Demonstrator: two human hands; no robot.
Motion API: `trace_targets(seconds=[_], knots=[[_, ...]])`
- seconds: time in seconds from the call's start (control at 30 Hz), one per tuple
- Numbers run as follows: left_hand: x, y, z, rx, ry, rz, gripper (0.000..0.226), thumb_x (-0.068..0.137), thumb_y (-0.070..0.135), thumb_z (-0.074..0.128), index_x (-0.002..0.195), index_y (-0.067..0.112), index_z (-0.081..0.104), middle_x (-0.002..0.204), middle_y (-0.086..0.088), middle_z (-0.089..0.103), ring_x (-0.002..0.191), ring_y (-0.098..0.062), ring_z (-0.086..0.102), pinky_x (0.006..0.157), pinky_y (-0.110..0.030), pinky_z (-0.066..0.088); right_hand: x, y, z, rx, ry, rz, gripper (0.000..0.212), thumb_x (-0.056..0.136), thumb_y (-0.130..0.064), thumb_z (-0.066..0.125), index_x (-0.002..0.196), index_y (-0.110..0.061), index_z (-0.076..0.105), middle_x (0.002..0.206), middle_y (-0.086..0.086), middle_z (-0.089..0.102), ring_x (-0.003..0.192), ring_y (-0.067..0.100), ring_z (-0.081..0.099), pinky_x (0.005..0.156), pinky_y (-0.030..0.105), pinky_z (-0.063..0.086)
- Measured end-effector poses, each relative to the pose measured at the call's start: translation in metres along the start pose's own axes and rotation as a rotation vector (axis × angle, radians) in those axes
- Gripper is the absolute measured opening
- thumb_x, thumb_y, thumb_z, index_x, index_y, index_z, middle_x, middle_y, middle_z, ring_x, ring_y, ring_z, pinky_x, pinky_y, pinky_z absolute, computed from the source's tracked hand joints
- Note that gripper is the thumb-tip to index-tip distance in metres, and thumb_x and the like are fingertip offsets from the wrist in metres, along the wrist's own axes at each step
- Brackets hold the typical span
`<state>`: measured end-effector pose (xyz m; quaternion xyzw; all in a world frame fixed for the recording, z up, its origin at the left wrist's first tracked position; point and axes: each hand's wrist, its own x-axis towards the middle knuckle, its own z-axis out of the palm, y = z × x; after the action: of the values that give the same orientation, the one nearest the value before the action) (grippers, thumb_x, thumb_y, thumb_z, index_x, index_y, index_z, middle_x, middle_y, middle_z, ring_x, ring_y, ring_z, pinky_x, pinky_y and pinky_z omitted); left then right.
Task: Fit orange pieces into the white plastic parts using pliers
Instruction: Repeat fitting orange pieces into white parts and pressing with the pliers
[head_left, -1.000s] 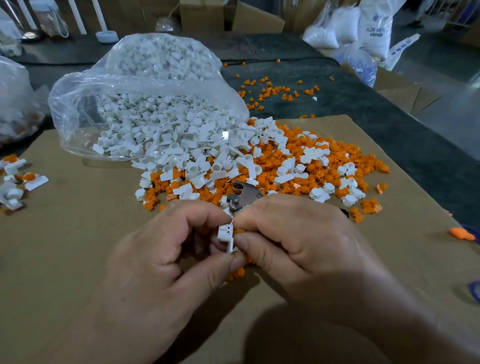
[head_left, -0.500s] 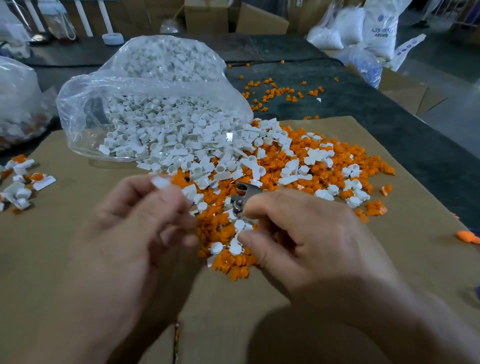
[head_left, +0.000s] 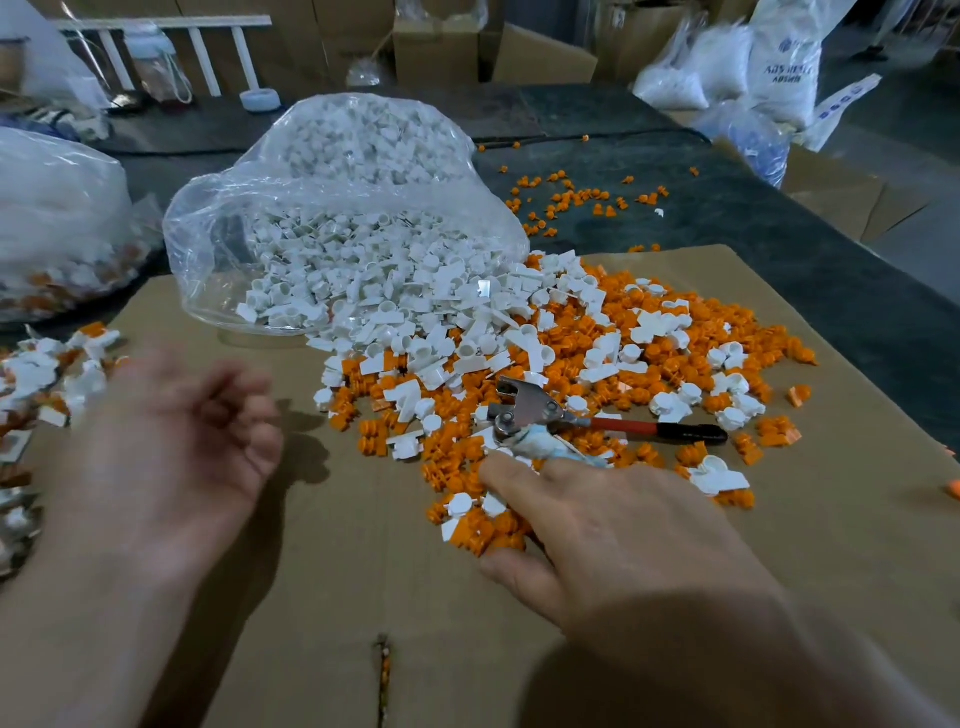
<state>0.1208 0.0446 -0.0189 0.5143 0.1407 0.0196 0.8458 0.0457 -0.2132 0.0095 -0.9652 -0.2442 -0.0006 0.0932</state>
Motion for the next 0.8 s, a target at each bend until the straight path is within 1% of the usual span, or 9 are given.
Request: trace_targets(seconds=[0.07, 0.13, 0.2, 0.23, 0.37, 0.47, 0.63, 0.73, 0.8], knots=[[-0.010, -0.003, 0.011, 0.467, 0.087, 0.175, 0.020, 0.088, 0.046, 0.064, 0.083, 0.028, 0.071, 0.070, 0.007, 0.066, 0.049, -0.004, 0.059, 0.045, -0.022, 0.049, 0.002, 0.002, 0.003, -0.011, 0.028, -0.003, 0.045, 0.095, -0.061, 0.031, 0.132, -0.039, 0.017, 0.102, -0.007, 0.054, 0.084, 0.019, 0.052, 0.061, 0.032, 0.037], [-0.028, -0.011, 0.017, 1.003, -0.037, 0.423, 0.031, 0.074, 0.063, 0.064, 0.100, 0.046, 0.068, 0.082, 0.012, 0.068, 0.066, -0.002, 0.062, 0.059, -0.027, 0.050, 0.002, 0.003, 0.004, -0.024, 0.035, -0.023, 0.037, 0.097, -0.055, 0.030, 0.129, -0.040, 0.019, 0.097, -0.007, 0.051, 0.080, 0.018, 0.049, 0.058, 0.031, 0.034], [-0.039, -0.017, 0.023, 1.297, -0.186, 0.522, 0.039, 0.075, 0.071, 0.066, 0.109, 0.052, 0.062, 0.092, 0.017, 0.059, 0.083, 0.005, 0.057, 0.067, -0.023, 0.043, 0.003, 0.005, 0.006, -0.039, 0.040, -0.038, 0.032, 0.099, -0.051, 0.028, 0.128, -0.039, 0.022, 0.091, -0.007, 0.046, 0.078, 0.018, 0.047, 0.056, 0.031, 0.032], [-0.042, -0.019, 0.027, 1.362, -0.221, 0.516, 0.039, 0.077, 0.067, 0.068, 0.113, 0.051, 0.064, 0.097, 0.020, 0.054, 0.087, 0.004, 0.054, 0.069, -0.020, 0.040, 0.003, 0.006, 0.007, -0.038, 0.043, -0.042, 0.031, 0.100, -0.050, 0.027, 0.129, -0.038, 0.024, 0.090, -0.007, 0.046, 0.078, 0.018, 0.047, 0.056, 0.030, 0.033], [-0.041, -0.028, 0.033, 1.508, -0.250, 0.624, 0.033, 0.081, 0.025, 0.080, 0.114, 0.027, 0.076, 0.100, 0.012, 0.050, 0.081, -0.010, 0.050, 0.068, -0.018, 0.035, 0.004, 0.008, 0.008, 0.013, 0.074, -0.039, 0.032, 0.101, -0.046, 0.029, 0.132, -0.037, 0.030, 0.097, -0.007, 0.054, 0.085, 0.017, 0.054, 0.064, 0.032, 0.045], [-0.044, -0.026, 0.035, 1.551, -0.251, 0.610, 0.023, 0.082, 0.021, 0.079, 0.104, 0.026, 0.078, 0.098, 0.013, 0.048, 0.083, -0.011, 0.049, 0.067, -0.015, 0.033, 0.004, 0.008, 0.007, 0.077, 0.119, -0.017, 0.024, 0.100, -0.044, 0.029, 0.123, -0.036, 0.032, 0.100, -0.011, 0.055, 0.086, 0.014, 0.054, 0.069, 0.031, 0.047], [-0.045, -0.027, 0.037, 1.532, -0.243, 0.678, 0.011, 0.085, 0.018, 0.076, 0.096, 0.021, 0.076, 0.093, 0.013, 0.050, 0.080, -0.006, 0.048, 0.067, -0.012, 0.032, 0.005, 0.011, 0.002, 0.215, 0.145, 0.062, 0.021, 0.100, -0.045, 0.033, 0.120, -0.038, 0.033, 0.083, -0.014, 0.050, 0.074, 0.006, 0.050, 0.059, 0.022, 0.040], [-0.048, -0.025, 0.041, 1.354, -0.191, 0.681, 0.012, 0.091, 0.040, 0.067, 0.092, 0.028, 0.070, 0.085, 0.020, 0.053, 0.081, 0.005, 0.051, 0.068, -0.008, 0.034, 0.004, 0.011, -0.003, 0.315, 0.170, 0.118, 0.014, 0.097, -0.050, 0.033, 0.110, -0.045, 0.033, 0.077, -0.013, 0.053, 0.076, 0.004, 0.053, 0.063, 0.025, 0.044], [-0.054, -0.025, 0.042, 1.187, -0.137, 0.599, 0.030, 0.086, 0.066, 0.053, 0.090, 0.037, 0.063, 0.084, 0.020, 0.062, 0.085, 0.008, 0.055, 0.062, -0.019, 0.038, 0.002, 0.010, -0.005, 0.408, 0.181, 0.151, 0.011, 0.094, -0.052, 0.034, 0.105, -0.047, 0.034, 0.071, -0.012, 0.054, 0.076, 0.001, 0.055, 0.063, 0.026, 0.047]])
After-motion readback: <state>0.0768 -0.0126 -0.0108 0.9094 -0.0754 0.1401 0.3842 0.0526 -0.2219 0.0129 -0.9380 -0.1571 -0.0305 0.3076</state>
